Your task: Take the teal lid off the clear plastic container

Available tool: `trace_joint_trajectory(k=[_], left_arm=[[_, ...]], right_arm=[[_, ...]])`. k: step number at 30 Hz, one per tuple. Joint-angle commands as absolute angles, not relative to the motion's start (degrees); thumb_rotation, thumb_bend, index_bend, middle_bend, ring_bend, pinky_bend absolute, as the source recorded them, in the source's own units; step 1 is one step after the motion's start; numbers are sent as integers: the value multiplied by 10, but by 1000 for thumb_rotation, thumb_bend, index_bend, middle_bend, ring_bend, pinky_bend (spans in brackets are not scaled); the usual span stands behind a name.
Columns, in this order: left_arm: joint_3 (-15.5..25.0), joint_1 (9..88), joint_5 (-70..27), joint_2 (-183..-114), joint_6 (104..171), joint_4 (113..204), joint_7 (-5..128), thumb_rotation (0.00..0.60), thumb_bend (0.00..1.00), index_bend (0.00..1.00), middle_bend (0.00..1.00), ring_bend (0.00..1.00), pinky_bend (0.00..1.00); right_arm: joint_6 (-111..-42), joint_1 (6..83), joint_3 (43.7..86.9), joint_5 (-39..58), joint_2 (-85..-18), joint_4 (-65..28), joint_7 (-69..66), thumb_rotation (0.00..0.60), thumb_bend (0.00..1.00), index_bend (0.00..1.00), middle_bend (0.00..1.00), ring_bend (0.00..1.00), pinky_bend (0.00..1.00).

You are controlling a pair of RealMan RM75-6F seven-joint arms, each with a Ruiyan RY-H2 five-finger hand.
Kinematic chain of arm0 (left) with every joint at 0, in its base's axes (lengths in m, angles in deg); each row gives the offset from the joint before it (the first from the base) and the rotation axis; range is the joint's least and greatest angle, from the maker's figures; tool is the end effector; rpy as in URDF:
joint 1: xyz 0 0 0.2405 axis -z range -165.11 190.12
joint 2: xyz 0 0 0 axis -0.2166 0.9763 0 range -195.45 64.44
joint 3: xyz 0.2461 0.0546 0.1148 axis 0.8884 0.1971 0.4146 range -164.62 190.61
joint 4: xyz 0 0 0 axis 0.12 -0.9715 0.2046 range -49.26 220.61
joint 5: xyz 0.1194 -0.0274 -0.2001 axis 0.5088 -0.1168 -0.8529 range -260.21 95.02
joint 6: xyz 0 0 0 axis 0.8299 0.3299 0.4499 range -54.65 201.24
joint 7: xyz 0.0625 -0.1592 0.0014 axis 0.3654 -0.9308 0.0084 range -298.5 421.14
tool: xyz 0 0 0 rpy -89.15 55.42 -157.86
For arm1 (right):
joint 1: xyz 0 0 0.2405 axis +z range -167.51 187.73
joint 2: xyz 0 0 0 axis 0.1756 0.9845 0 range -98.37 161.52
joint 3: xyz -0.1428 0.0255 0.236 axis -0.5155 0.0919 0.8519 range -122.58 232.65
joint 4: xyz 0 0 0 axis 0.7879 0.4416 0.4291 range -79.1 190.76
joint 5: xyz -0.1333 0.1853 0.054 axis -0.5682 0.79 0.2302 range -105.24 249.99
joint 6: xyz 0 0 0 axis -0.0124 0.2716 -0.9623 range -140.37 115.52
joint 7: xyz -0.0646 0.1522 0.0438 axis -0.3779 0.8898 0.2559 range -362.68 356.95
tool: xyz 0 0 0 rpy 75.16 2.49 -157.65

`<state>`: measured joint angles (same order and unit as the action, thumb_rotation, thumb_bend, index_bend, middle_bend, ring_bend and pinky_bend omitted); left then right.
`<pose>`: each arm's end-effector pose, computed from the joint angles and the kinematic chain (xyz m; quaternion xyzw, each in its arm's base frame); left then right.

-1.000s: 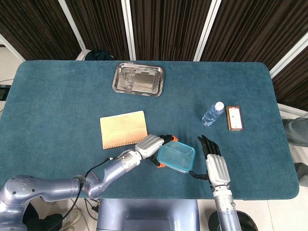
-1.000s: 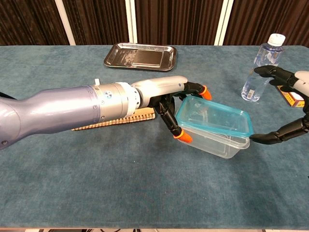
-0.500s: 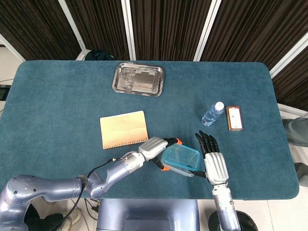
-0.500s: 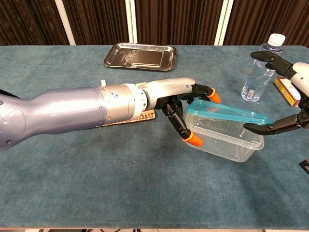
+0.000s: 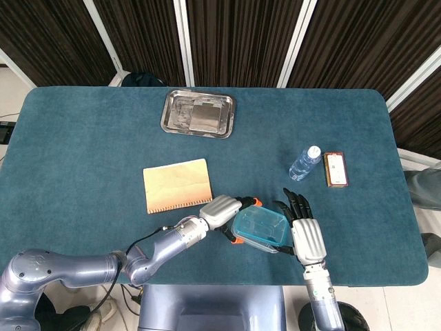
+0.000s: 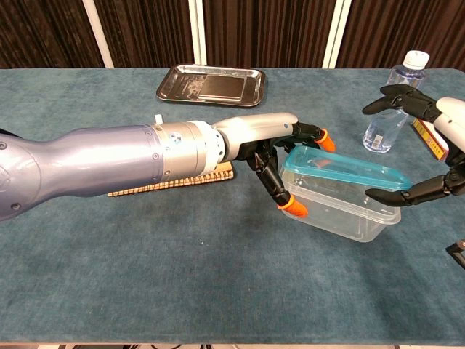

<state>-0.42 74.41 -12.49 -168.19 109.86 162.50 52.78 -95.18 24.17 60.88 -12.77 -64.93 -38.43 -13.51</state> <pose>0.0063 0.3606 -0.1608 -0.7837 -0.4619 -0.3986 0.1166 -0.1891 -0.2477 -0.0268 0.5499 -0.4658 0.5333 0.4429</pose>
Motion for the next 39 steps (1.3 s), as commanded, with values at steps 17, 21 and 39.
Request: trace_joint_trajectory(k=[17, 21, 39], left_arm=[[2, 744, -136, -1674, 1105, 1631, 562, 600, 189, 170, 217, 143, 318], [3, 744, -145, -1675, 1107, 1634, 573, 600, 162, 159, 202, 131, 307], [-4, 748, -172, -1648, 1098, 1660, 596, 600, 0, 35, 33, 40, 215]], right_arm=[[-940, 245, 617, -113, -645, -393, -142, 600, 359, 458, 107, 0, 0], [-936, 245, 618, -106, -643, -397, -146, 600, 381, 483, 109, 0, 0], [-929, 244, 620, -88, -641, -404, -160, 600, 542, 532, 125, 0, 0]])
